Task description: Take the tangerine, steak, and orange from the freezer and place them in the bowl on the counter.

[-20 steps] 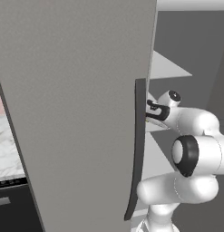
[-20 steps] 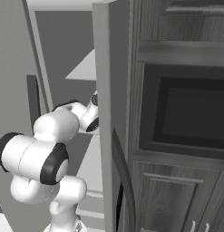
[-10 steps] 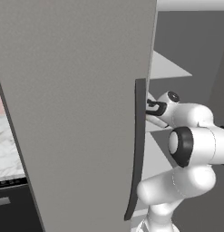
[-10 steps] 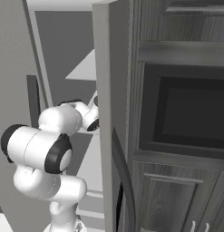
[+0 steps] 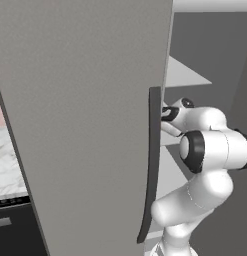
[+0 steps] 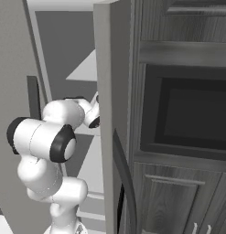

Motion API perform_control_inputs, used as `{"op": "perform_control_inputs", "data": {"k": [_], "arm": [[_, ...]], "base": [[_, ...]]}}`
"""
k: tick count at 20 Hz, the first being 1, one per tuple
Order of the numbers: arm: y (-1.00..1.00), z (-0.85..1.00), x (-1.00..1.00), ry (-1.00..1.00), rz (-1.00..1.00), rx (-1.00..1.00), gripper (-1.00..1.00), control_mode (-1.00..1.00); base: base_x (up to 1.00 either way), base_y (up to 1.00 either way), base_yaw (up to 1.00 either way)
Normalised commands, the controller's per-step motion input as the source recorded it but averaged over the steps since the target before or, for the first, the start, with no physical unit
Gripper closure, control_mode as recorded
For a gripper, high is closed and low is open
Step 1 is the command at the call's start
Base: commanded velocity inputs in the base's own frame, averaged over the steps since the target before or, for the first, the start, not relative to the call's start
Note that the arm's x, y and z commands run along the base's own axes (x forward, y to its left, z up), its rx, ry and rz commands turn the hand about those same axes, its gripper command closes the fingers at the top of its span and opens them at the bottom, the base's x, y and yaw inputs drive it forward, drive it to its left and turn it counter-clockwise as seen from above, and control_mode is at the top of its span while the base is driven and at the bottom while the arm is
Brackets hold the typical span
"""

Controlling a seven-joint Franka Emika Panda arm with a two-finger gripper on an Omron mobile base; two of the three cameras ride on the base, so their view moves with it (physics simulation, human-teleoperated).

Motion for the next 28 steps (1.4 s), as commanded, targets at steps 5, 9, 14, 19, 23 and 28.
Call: {"op": "perform_control_inputs", "data": {"k": [5,9,14,19,23,28], "arm": [[0.0,-0.3,0.11,0.0,0.0,0.0,1.0,-1.0],[0.0,-0.27,0.0,-0.03,0.0,0.0,1.0,-1.0],[0.0,-0.29,-0.19,-0.09,0.0,0.0,1.0,-1.0],[0.0,-0.22,-0.38,-0.09,0.0,0.0,1.0,-1.0],[0.0,0.0,-0.55,0.0,0.0,0.0,1.0,-1.0],[0.01,0.1,-0.49,0.0,0.0,0.0,1.0,-1.0]], "base": [[0.0,0.0,0.0],[0.0,0.0,0.0],[0.0,0.0,0.0],[0.0,0.0,0.0],[0.0,0.0,0.0],[0.0,0.0,0.0]]}}
